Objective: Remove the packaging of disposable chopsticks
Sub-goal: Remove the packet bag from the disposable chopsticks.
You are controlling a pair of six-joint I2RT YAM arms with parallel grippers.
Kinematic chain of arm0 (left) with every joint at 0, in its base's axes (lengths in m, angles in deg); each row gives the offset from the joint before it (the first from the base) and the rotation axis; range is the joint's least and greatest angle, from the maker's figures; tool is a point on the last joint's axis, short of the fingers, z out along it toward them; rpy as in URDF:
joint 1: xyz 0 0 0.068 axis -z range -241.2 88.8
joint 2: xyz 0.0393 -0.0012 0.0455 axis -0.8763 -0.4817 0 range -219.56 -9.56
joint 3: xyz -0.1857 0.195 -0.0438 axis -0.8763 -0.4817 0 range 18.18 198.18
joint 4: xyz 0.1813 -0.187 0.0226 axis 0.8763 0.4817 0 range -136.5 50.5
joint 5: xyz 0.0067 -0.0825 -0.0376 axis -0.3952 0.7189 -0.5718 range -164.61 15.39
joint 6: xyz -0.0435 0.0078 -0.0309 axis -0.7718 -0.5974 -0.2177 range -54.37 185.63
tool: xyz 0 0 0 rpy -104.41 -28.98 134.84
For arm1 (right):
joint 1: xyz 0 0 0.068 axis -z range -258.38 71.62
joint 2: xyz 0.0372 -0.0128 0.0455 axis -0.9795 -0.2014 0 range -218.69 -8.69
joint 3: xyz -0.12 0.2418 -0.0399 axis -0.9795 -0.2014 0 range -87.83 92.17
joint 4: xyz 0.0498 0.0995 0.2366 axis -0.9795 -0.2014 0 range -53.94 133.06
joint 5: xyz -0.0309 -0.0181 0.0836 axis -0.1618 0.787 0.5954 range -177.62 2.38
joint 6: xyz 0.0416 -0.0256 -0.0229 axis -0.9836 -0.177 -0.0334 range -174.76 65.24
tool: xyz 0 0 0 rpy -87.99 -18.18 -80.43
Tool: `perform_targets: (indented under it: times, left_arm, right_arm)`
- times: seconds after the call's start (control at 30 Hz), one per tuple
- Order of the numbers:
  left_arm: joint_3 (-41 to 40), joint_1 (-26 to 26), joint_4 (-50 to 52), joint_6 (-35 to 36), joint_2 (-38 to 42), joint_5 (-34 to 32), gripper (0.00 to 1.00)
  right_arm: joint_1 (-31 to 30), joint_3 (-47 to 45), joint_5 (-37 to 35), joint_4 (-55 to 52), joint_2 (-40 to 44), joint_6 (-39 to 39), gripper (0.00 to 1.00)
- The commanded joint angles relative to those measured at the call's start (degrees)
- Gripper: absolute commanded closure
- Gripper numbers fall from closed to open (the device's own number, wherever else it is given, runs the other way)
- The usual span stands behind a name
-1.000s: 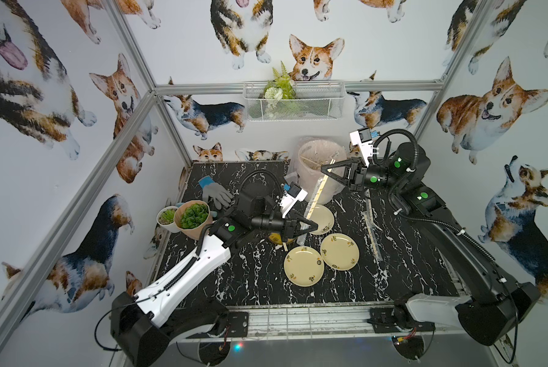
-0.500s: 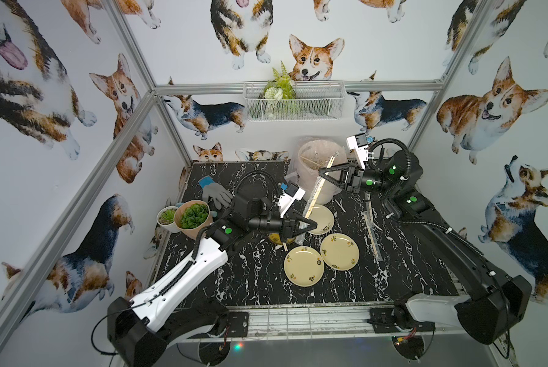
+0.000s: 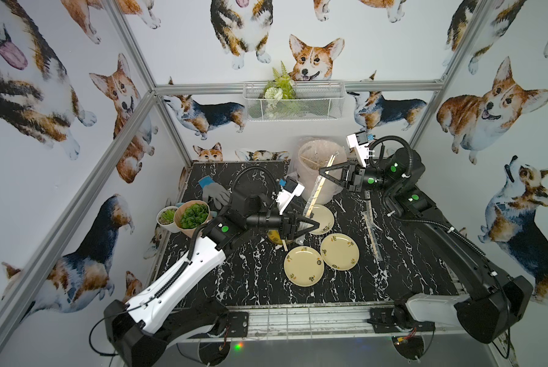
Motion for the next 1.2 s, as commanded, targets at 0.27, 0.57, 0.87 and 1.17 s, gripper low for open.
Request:
perform_targets:
  times: [0.27, 0.57, 0.87, 1.17]
  left_arm:
    - [5.24, -0.27, -5.64, -1.51, -6.06, 2.67, 0.70]
    - [-0.77, -0.19, -9.03, -5.64, -5.71, 5.19, 0.79]
    - [-7.46, -0.22, -10.17, -6.94, -2.03, 3.43, 0.84]
    - [-8.91, -0.17, -8.37, -5.51, -1.67, 3.41, 0.96]
  right_arm:
    - [-4.11, 1.51, 3.78, -8.94, 0.44, 6.15, 1.00]
    - [-1.75, 4.70, -1.48, -13.71, 0.48, 8.89, 1.00]
    - [0.11, 6.62, 0.42, -8.29, -1.76, 4.32, 1.00]
    - [0.20, 6.78, 0.07, -8.05, -2.24, 3.43, 1.00]
